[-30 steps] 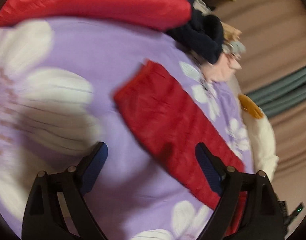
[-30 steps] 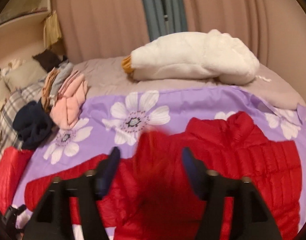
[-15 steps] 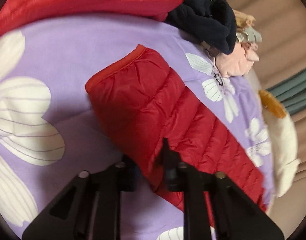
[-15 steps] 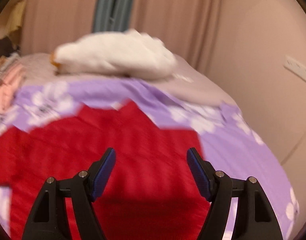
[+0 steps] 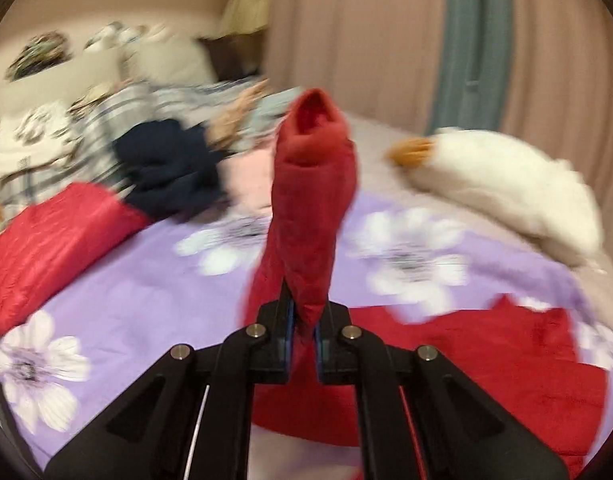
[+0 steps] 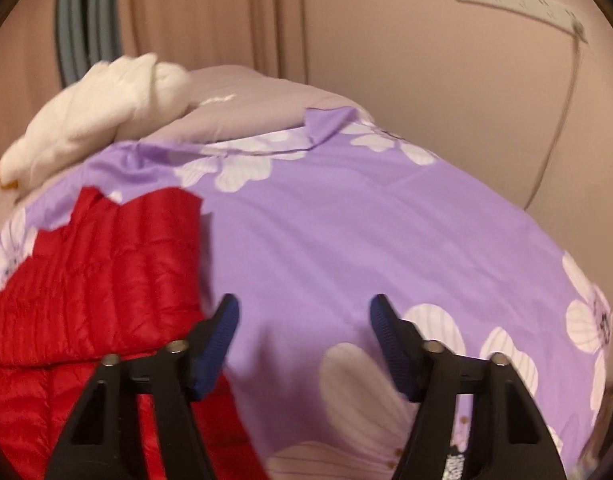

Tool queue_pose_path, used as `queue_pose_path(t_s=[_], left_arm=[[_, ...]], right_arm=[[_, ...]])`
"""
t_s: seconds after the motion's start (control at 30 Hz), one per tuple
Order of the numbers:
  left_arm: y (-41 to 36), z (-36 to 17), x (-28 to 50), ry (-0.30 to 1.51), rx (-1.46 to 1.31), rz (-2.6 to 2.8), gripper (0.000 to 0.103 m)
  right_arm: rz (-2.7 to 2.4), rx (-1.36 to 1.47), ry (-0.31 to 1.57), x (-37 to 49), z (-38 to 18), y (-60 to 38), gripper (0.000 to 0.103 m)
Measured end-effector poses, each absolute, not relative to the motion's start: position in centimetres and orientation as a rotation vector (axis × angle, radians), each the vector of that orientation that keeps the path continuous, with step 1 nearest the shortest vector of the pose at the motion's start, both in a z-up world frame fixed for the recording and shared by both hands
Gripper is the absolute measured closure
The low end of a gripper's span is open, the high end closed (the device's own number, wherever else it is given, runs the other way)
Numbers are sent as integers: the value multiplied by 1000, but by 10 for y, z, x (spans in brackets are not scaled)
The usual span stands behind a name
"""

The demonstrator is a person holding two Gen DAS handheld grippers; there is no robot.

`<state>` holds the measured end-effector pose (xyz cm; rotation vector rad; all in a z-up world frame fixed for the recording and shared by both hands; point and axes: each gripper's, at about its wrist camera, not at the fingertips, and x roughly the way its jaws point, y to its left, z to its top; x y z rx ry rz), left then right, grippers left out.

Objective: Fold large clothes

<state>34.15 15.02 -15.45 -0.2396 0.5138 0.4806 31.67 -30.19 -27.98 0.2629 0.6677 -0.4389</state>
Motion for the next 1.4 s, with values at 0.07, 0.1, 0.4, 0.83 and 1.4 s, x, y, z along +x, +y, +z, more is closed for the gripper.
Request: queue_pose_path(t_s=[0.07,0.1,0.4,0.83,1.4], left_arm=[[108,-148,345,501,-251,397,96],[86,-146,347,497,-240,356,96],[-102,-156,369,558,-138,29,95],[-169,-147,329,514,-73,-118,37],[40,-171,355,522,-223,346,61]], right_arm=[[-450,263,682,316,-282,-311,68],[-451,264,687,315,-282,-314,75],[-479,267,626,303,-273,-331,80],[-565,355,616,286,-260,-344,80],[-343,242,529,333,-202,-234,80]])
